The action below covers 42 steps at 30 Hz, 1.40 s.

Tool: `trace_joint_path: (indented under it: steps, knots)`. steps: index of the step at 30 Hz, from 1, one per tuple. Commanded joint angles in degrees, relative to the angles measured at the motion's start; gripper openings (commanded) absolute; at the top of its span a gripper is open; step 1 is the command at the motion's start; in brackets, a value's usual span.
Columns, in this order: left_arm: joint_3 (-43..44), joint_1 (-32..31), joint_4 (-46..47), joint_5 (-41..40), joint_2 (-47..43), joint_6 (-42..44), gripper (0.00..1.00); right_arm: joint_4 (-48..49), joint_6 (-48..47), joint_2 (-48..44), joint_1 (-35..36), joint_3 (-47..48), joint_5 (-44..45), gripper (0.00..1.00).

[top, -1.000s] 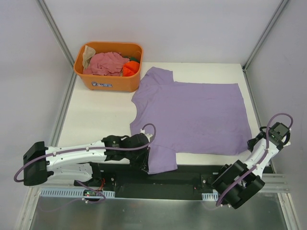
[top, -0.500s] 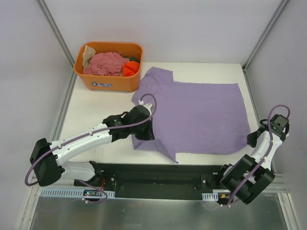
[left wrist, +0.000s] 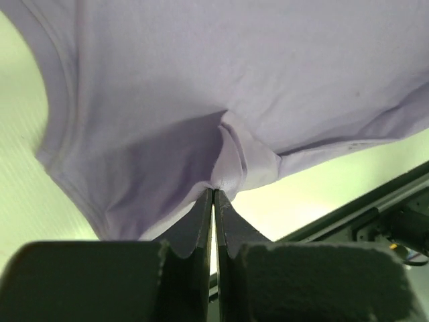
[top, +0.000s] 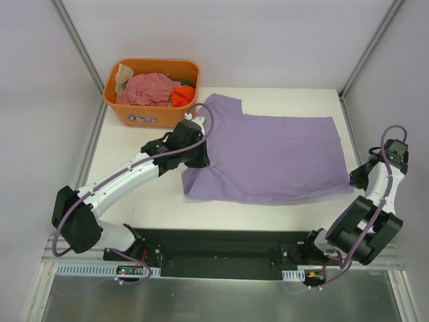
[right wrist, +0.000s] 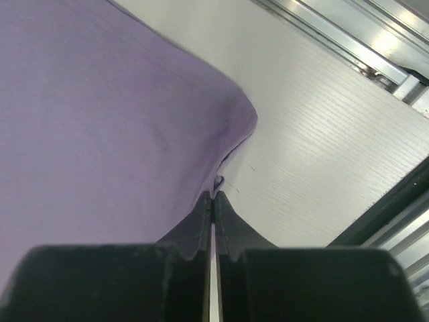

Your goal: Fold and stack the t-shirts

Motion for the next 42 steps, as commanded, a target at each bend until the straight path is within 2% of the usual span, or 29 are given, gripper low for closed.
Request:
trace_joint_path:
  steps: [1, 11, 18, 25, 29, 30, 31, 33, 34, 35, 38, 39, 40, 42]
  knots:
    - [3.08, 1.24, 2.60, -4.96, -0.46, 7.67, 0.00, 0.42, -1.53, 2.09, 1.81, 4.26, 0.85, 0.01]
    - [6.76, 4.85, 9.90, -4.44, 3.75, 22.00, 0.00, 2.61, -2.41, 6.48, 3.13, 8.48, 0.15, 0.02]
    - [14.41, 7.74, 9.99, -6.63, 12.80, 29.04, 0.00, 4.37, -3.28, 10.26, 4.10, 10.85, -0.55, 0.03]
    - [20.47, 9.59, 11.13, -4.70, 20.98, 34.40, 0.00, 5.69, -3.11, 14.83, 5.68, 13.58, 0.76, 0.04]
    - [25.65, 10.56, 11.13, -8.46, 27.30, 36.07, 0.02, 5.78, -3.20, 19.05, 7.08, 16.47, 3.04, 0.05]
    - [27.23, 10.74, 11.04, -10.22, 28.97, 36.07, 0.06, 5.43, -3.72, 20.54, 7.87, 17.61, 5.57, 0.06]
    - [29.34, 10.82, 10.00, -12.15, 30.64, 36.51, 0.13, 4.91, -4.07, 21.77, 8.40, 19.10, 7.77, 0.12]
    - [33.03, 10.83, 7.80, -13.83, 32.67, 36.78, 0.46, 2.54, -5.04, 23.71, 9.46, 22.53, 9.46, 0.27]
    - [34.27, 10.83, 6.92, -14.02, 32.85, 36.34, 0.51, 1.14, -5.74, 24.06, 10.07, 24.37, 10.25, 0.35]
    - [34.80, 10.83, 6.30, -13.41, 32.59, 36.08, 0.59, 0.51, -6.18, 23.98, 10.69, 25.09, 10.52, 0.48]
    - [33.15, 10.74, 5.77, -7.89, 28.83, 32.31, 0.83, 0.24, -6.36, 21.53, 12.88, 24.05, 10.79, 0.68]
    - [31.75, 10.65, 5.86, -5.52, 27.33, 30.21, 0.95, 0.50, -6.28, 20.39, 13.67, 23.17, 9.74, 0.76]
    - [30.17, 10.65, 5.86, -2.45, 25.40, 28.45, 0.99, 0.42, -6.01, 19.25, 14.72, 21.77, 9.12, 0.82]
    - [26.39, 10.56, 5.86, 3.97, 22.41, 24.32, 0.99, 0.59, -5.40, 17.05, 16.92, 18.34, 7.89, 0.98]
